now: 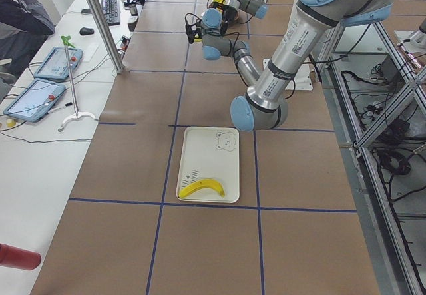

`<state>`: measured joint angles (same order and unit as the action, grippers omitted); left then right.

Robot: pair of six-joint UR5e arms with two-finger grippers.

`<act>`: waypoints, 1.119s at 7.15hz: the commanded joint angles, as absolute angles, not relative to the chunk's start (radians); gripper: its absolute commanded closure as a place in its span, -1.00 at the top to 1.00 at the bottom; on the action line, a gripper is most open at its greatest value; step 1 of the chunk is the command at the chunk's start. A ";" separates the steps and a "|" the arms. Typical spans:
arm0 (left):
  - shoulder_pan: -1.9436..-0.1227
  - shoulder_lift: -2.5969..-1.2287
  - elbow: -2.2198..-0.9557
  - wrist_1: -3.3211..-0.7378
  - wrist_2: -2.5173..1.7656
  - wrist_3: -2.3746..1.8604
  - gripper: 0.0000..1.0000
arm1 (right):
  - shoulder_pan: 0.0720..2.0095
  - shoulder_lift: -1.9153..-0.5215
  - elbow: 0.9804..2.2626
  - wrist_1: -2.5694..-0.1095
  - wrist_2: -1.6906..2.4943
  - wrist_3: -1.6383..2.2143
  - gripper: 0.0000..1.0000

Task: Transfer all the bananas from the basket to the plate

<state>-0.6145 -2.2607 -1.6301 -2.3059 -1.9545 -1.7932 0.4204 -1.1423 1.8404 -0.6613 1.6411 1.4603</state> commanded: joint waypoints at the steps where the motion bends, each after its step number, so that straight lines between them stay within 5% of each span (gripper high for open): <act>1: -0.612 -2.261 -1.631 -2.307 -1.954 -1.802 0.08 | 0.419 -1.135 1.830 -0.663 1.640 1.460 -0.79; 3: -0.612 -2.261 -1.634 -2.309 -1.954 -1.805 -0.56 | 0.419 -1.135 1.829 -0.663 1.640 1.462 -0.73; 4: -0.612 -2.261 -1.635 -2.309 -1.956 -1.822 -0.94 | 0.420 -1.134 1.829 -0.663 1.640 1.469 -0.48; 5: -0.612 -2.257 -1.640 -2.309 -1.956 -1.822 -1.00 | 0.420 -1.132 1.829 -0.661 1.640 1.476 0.57; 6: -0.614 -2.253 -1.641 -2.309 -1.956 -1.822 -1.00 | 0.422 -1.129 1.830 -0.661 1.640 1.479 0.99; 8: -0.618 -2.247 -1.641 -2.309 -1.956 -1.812 -1.00 | 0.431 -1.127 1.832 -0.666 1.641 1.476 0.99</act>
